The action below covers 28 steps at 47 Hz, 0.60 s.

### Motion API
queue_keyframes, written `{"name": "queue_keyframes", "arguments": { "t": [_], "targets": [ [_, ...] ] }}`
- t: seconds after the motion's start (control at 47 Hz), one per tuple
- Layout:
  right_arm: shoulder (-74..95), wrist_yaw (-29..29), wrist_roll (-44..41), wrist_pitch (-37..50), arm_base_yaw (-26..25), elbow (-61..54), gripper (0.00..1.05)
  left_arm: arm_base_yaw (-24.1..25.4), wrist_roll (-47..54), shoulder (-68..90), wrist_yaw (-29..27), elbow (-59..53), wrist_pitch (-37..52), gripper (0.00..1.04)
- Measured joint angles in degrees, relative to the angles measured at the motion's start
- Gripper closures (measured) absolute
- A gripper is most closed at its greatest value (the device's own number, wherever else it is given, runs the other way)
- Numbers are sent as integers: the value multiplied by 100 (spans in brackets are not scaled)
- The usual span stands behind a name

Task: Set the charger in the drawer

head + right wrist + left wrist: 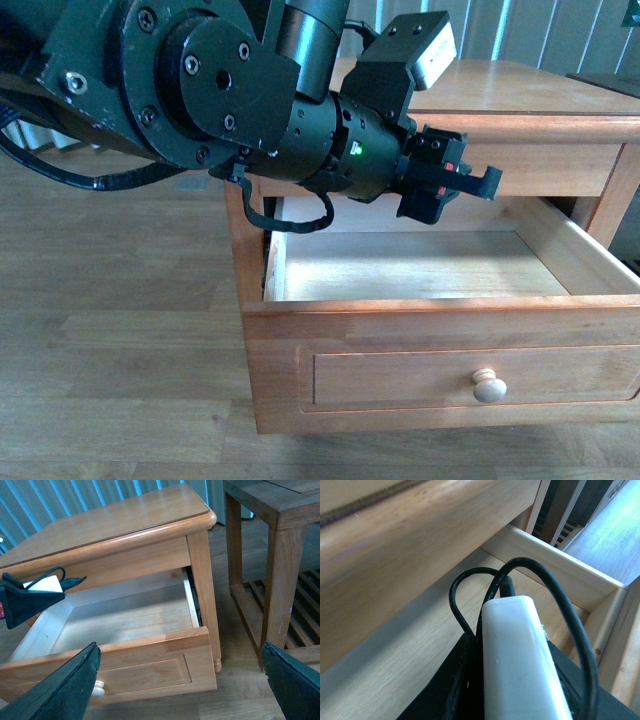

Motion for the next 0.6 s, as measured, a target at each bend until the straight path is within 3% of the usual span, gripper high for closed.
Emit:
{"name": "queue_keyframes", "arguments": {
  "t": [0.106, 0.234, 0.489, 0.596],
  "targets": [
    [0, 0, -2, -2, 0, 0, 8, 2, -24, 83, -4, -4, 0, 71],
    [0, 0, -2, -2, 0, 0, 8, 13, -39, 129, -92, -13, 2, 43],
    [0, 0, -2, -2, 0, 0, 8, 28, -85, 46, -365, -103, 251, 6],
    [0, 0, -2, -2, 0, 0, 8, 66, -177, -223, -575, -232, 428, 7]
  ]
}}
